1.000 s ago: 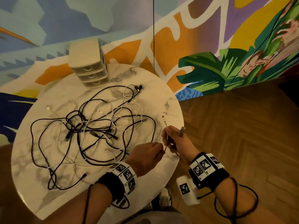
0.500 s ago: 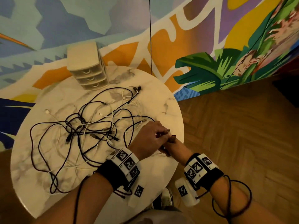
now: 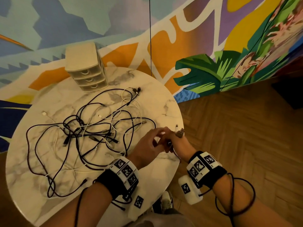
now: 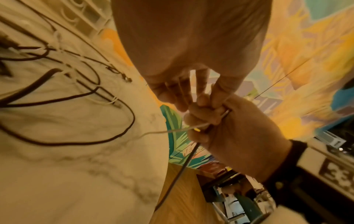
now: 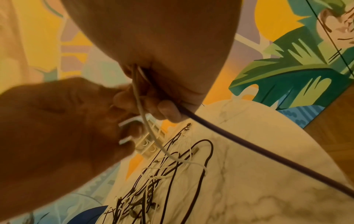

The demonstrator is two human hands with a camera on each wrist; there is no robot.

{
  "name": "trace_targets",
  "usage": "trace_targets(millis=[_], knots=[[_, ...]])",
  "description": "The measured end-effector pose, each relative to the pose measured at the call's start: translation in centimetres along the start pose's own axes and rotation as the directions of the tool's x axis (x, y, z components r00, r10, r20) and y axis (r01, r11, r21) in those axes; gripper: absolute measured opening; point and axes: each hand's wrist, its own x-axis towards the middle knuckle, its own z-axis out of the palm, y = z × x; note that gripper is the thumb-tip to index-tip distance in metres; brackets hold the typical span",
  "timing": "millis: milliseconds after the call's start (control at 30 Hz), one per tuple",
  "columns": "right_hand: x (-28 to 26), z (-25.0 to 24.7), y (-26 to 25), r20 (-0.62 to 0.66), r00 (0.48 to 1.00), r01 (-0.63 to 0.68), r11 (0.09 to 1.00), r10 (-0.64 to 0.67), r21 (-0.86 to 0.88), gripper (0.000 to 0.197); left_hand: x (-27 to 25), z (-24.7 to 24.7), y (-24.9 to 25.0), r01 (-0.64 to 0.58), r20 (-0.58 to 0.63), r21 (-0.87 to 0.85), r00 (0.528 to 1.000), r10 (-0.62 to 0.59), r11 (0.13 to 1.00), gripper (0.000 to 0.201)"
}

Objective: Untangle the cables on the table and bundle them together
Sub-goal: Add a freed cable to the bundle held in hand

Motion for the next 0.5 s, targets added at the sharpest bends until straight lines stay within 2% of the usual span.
trace_targets(millis=[100, 167, 200, 233, 300, 367, 433, 500], knots=[[0.2, -0.5, 0.9, -0.019, 1.0, 0.013, 1.0, -0.013, 0.012, 0.065, -0.2, 0.7, -2.1, 0.176, 0.217, -0.005, 0.961, -0.171, 0.984, 0.021], [0.3, -0.9, 1.1, -0.101, 0.995, 0.03, 0.992, -0.018, 0.119, 0.066, -0.5, 0.6, -4.1, 0.217, 0.297, 0.133, 0.922, -0.248, 0.967, 0.023], [0.5, -1.1, 1.1, -0.143, 0.99, 0.047, 0.976, -0.017, 0.211, 0.067, -0.7, 0.4, -5.2, 0.212, 0.295, 0.221, 0.916, -0.272, 0.952, 0.024], [0.7, -1.3, 0.9, -0.165, 0.986, 0.057, 0.942, -0.002, 0.331, 0.07, -0.9, 0.0, -6.4, 0.203, 0.278, 0.31, 0.915, -0.293, 0.929, 0.026], [0.8, -2.1, 0.4, -0.149, 0.988, 0.048, 0.813, 0.048, 0.581, 0.076, -1.4, -0.8, -8.9, 0.173, 0.255, 0.472, 0.912, -0.321, 0.865, 0.028], [0.7, -3.1, -0.1, -0.115, 0.992, 0.044, 0.677, 0.06, 0.735, 0.076, -1.9, -2.1, -10.8, 0.16, 0.212, 0.554, 0.922, -0.324, 0.817, 0.029], [0.6, -4.3, -0.5, -0.127, 0.991, 0.076, 0.611, 0.041, 0.788, 0.071, -1.9, -3.8, -11.4, 0.251, 0.072, 0.495, 0.942, -0.327, 0.832, 0.024], [0.7, -5.3, -1.0, -0.203, 0.979, 0.14, 0.631, 0.028, 0.763, 0.072, -1.3, -5.9, -10.3, 0.317, -0.128, 0.376, 0.948, -0.29, 0.871, 0.024]])
